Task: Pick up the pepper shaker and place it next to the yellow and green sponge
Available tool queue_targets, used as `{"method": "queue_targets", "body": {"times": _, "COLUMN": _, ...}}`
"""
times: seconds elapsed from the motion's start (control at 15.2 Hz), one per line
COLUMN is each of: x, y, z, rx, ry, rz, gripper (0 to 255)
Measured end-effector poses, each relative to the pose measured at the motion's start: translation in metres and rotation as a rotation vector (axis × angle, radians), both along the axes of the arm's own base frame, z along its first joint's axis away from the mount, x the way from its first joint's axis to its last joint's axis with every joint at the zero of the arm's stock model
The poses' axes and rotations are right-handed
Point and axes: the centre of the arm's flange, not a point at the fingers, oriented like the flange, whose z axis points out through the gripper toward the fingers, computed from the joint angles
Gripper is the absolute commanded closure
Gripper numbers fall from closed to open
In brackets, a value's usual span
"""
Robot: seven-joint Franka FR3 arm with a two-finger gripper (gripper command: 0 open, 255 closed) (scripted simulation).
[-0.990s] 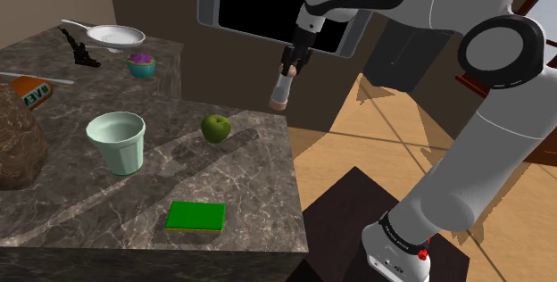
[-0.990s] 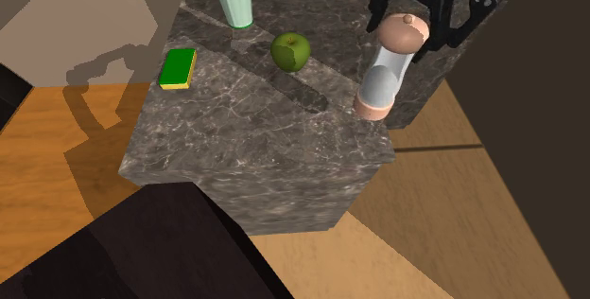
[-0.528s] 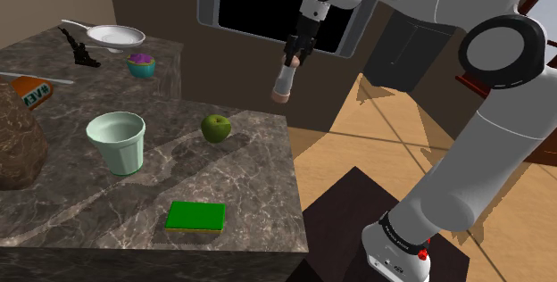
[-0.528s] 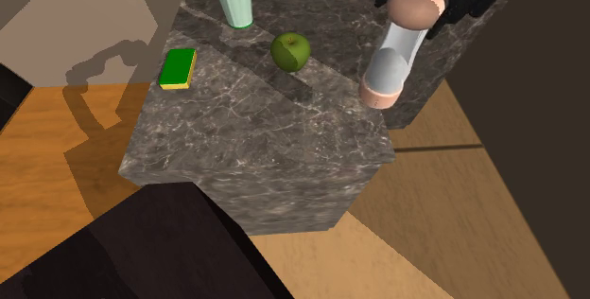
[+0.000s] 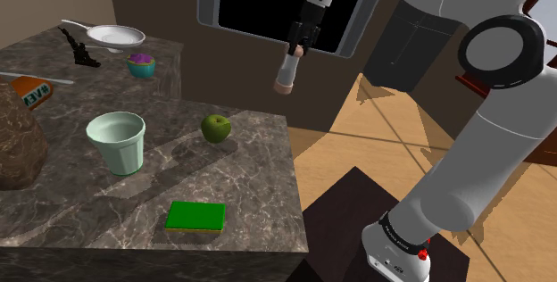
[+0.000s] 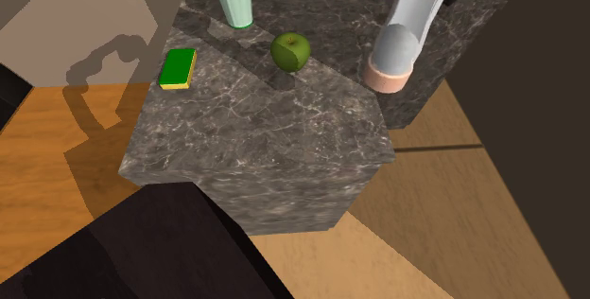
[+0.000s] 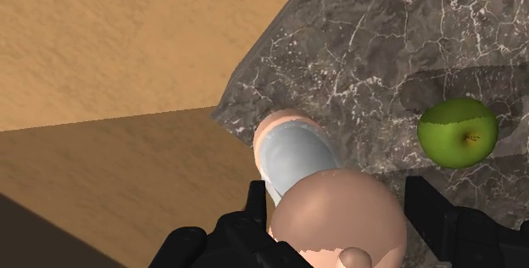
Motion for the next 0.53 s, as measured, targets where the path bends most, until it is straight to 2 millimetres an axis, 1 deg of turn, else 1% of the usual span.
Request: {"method": "queue_targets", "body": {"times": 0.53, "x": 0.0, "y": 0.0, "z": 0.042, "rx": 0.0, "ry": 0.0, "rz": 0.0, "gripper": 255}}
